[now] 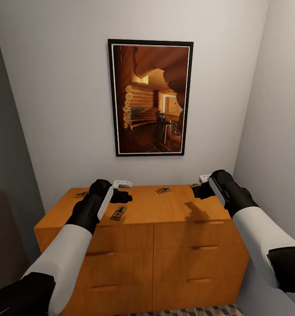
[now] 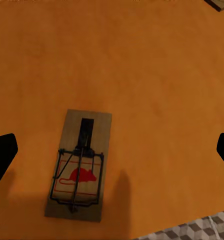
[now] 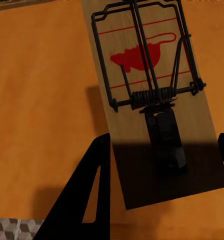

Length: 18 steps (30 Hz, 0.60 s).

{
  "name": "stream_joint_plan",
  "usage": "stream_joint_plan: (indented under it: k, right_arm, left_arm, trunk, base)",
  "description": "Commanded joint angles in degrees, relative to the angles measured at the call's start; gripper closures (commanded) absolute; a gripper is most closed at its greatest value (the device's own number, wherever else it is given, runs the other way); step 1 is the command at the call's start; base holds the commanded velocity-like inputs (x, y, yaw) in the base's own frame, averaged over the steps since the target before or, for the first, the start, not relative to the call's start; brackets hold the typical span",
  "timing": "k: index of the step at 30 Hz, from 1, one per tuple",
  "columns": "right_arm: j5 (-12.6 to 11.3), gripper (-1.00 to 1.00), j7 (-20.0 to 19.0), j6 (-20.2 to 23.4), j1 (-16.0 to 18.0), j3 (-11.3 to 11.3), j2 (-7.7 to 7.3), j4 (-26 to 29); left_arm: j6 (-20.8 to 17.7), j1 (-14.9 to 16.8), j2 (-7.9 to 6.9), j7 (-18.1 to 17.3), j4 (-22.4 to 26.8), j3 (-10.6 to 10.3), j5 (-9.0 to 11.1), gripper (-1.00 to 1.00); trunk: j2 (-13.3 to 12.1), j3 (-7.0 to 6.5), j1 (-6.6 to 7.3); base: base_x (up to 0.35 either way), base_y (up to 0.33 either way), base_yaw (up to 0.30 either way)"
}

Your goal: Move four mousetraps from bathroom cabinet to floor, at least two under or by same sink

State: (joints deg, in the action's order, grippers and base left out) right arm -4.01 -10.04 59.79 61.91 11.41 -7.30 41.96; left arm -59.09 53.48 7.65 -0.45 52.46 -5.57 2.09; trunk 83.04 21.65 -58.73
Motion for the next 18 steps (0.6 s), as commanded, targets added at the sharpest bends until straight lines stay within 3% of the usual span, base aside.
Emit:
stream_joint_plan:
  k: [1,18]
  right_arm:
    - [-0.47,1.00,0.20,0.21,0.05,0.27,-0.08,0.05]
    - [-0.47,1.00,0.20,0.21,0.05,0.27,-0.08,0.05]
  left_arm:
    - [-0.23,0.04,0.00,0.05,0.02,-0.01,0.21,-1.00]
    - [-0.30,0.04,-0.08,0.18,-5.69,0.29,0.21,-1.00]
  trunk:
    - [0.04,0.07,0.00]
    - [0.04,0.07,0.00]
  base:
    - [0.004,0.000,0.000]
    - [0.000,0.000,0.000]
